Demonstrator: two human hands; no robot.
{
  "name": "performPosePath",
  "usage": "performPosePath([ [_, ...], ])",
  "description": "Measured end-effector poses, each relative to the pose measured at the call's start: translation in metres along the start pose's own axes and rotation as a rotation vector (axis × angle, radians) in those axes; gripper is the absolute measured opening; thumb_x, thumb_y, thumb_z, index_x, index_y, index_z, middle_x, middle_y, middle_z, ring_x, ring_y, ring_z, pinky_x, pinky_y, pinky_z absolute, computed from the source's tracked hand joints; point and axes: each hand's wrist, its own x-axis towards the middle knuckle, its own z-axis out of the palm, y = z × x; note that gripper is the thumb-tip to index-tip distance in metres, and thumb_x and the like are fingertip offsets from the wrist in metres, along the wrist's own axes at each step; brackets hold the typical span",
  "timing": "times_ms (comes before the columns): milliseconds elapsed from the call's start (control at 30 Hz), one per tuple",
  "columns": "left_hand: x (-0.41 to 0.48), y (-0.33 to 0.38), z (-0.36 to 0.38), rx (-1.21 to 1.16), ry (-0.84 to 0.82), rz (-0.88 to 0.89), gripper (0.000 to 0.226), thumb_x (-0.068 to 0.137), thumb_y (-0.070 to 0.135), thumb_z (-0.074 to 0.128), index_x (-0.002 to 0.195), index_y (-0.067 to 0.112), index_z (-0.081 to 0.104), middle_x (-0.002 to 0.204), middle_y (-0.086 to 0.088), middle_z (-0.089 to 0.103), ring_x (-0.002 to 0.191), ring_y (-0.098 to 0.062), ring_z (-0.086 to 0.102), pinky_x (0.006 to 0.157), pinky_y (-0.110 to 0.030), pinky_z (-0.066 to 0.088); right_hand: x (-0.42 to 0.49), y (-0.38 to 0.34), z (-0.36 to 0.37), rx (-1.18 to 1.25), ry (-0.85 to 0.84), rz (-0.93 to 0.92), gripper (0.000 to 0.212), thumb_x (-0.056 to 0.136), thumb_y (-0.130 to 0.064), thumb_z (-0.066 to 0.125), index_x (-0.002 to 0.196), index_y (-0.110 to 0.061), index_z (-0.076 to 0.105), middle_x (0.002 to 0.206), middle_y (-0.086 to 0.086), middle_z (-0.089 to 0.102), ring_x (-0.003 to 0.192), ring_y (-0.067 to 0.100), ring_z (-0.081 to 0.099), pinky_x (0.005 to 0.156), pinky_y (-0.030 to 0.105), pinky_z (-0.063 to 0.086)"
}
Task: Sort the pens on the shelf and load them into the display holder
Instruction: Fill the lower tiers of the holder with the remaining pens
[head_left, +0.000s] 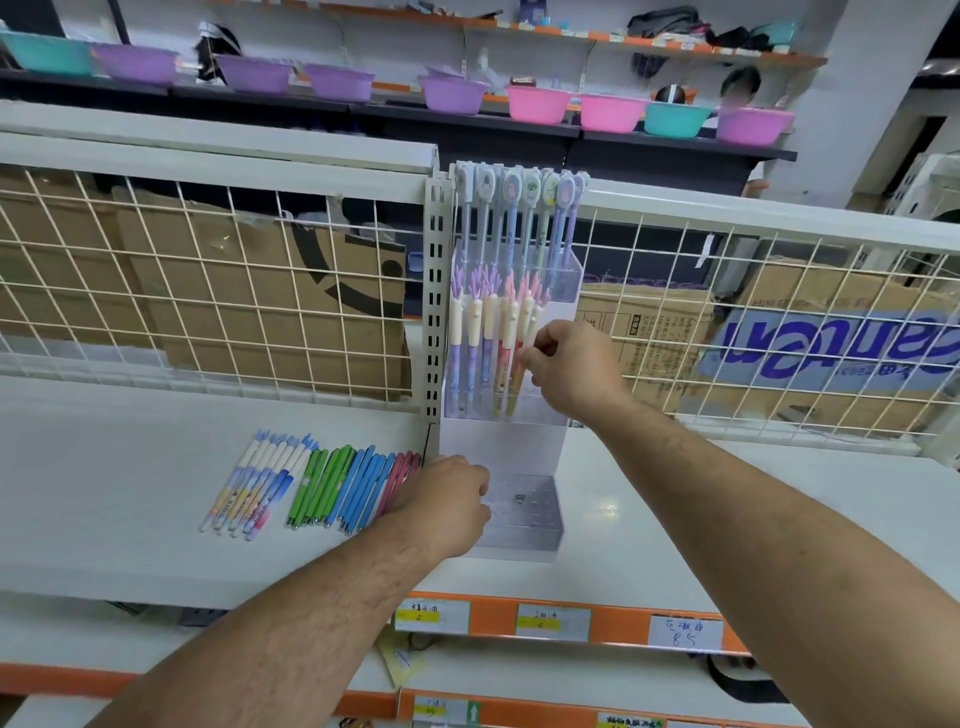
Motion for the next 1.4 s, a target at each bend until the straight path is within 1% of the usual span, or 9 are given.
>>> performPosePath([
  [200, 0.001, 0.000, 0.001, 0.008, 0.005, 0.005, 0.024, 0.095, 0.033, 0.057, 0.115, 0.022, 0.064, 0.114, 0.001, 0.057, 0.107, -0.018, 0.050, 0.084, -0.034, 0.048, 0.001, 0.000, 0.001, 0.000, -0.004, 0.025, 0.024, 0.094, -0.033, 0.069, 0.081, -0.015, 0.063, 0.078, 0.005, 0.069, 0.076, 0.025, 0.072, 0.070, 0.046, 0.061],
  [467, 0.002, -0.001, 0.002, 0.012, 0.000, 0.006, 0.024, 0.095, 0.034, 0.057, 0.115, 0.022, 0.064, 0.113, 0.001, 0.057, 0.107, -0.018, 0.050, 0.085, -0.035, 0.049, 0.002, 0.003, -0.001, -0.050, -0.044, -0.018, 0.025, 0.098, -0.026, 0.063, 0.079, -0.010, 0.067, 0.076, 0.007, 0.071, 0.076, 0.027, 0.072, 0.071, 0.047, 0.061],
  [567, 0.002, -0.002, 0.002, 0.011, 0.002, 0.006, 0.023, 0.095, 0.035, 0.057, 0.114, 0.023, 0.064, 0.111, 0.002, 0.057, 0.105, -0.017, 0.050, 0.083, -0.036, 0.050, 0.004, 0.004, -0.002, -0.149, -0.042, -0.067, 0.028, 0.099, -0.027, 0.061, 0.076, -0.012, 0.065, 0.069, 0.003, 0.067, 0.068, 0.025, 0.067, 0.064, 0.039, 0.058],
  [700, 0.003, -0.001, 0.002, 0.018, 0.004, 0.009, 0.023, 0.095, 0.035, 0.057, 0.113, 0.023, 0.064, 0.110, 0.002, 0.057, 0.104, -0.018, 0.051, 0.083, -0.036, 0.050, 0.005, 0.001, 0.000, -0.303, -0.052, -0.121, 0.032, 0.101, -0.033, 0.057, 0.074, -0.017, 0.061, 0.068, -0.002, 0.060, 0.064, 0.021, 0.058, 0.052, 0.029, 0.043],
  [867, 0.003, -0.003, 0.004, 0.018, 0.013, 0.015, 0.022, 0.094, 0.035, 0.057, 0.112, 0.023, 0.064, 0.110, 0.002, 0.057, 0.103, -0.017, 0.050, 0.082, -0.035, 0.049, 0.004, -0.003, 0.001, -0.368, -0.069, -0.137, 0.040, 0.101, -0.037, 0.054, 0.066, -0.019, 0.052, 0.069, 0.001, 0.061, 0.067, 0.025, 0.060, 0.060, 0.033, 0.052],
  [1100, 0.004, -0.004, 0.005, 0.016, 0.016, 0.015, 0.023, 0.094, 0.036, 0.057, 0.113, 0.023, 0.064, 0.111, 0.001, 0.057, 0.104, -0.018, 0.050, 0.082, -0.034, 0.048, 0.004, 0.003, 0.001, -0.366, -0.055, -0.144, 0.042, 0.100, -0.036, 0.056, 0.061, -0.020, 0.051, 0.061, -0.003, 0.058, 0.061, 0.021, 0.057, 0.053, 0.029, 0.045],
  [1167, 0.005, -0.004, 0.006, 0.022, 0.014, 0.014, 0.024, 0.094, 0.036, 0.058, 0.113, 0.023, 0.064, 0.112, 0.001, 0.057, 0.106, -0.018, 0.050, 0.083, -0.034, 0.048, 0.001, 0.006, 0.002, -0.355, -0.058, -0.132, 0.039, 0.098, -0.037, 0.057, 0.063, -0.022, 0.055, 0.062, -0.005, 0.060, 0.063, 0.018, 0.058, 0.052, 0.027, 0.042],
  [1267, 0.006, -0.003, 0.006, 0.026, 0.020, 0.012, 0.024, 0.094, 0.036, 0.059, 0.112, 0.022, 0.065, 0.111, 0.001, 0.058, 0.106, -0.019, 0.050, 0.083, -0.034, 0.048, -0.004, 0.011, 0.003, -0.328, -0.060, -0.123, 0.032, 0.096, -0.042, 0.059, 0.072, -0.021, 0.065, 0.068, -0.005, 0.066, 0.066, 0.017, 0.062, 0.055, 0.029, 0.050],
  [1400, 0.005, -0.002, 0.007, 0.027, 0.024, -0.008, 0.024, 0.093, 0.036, 0.059, 0.112, 0.023, 0.065, 0.111, 0.002, 0.058, 0.105, -0.018, 0.051, 0.085, -0.037, 0.050, -0.015, 0.020, 0.006, -0.309, -0.049, -0.106, 0.027, 0.093, -0.045, 0.062, 0.075, -0.025, 0.061, 0.072, -0.007, 0.066, 0.068, 0.015, 0.061, 0.058, 0.030, 0.051],
])
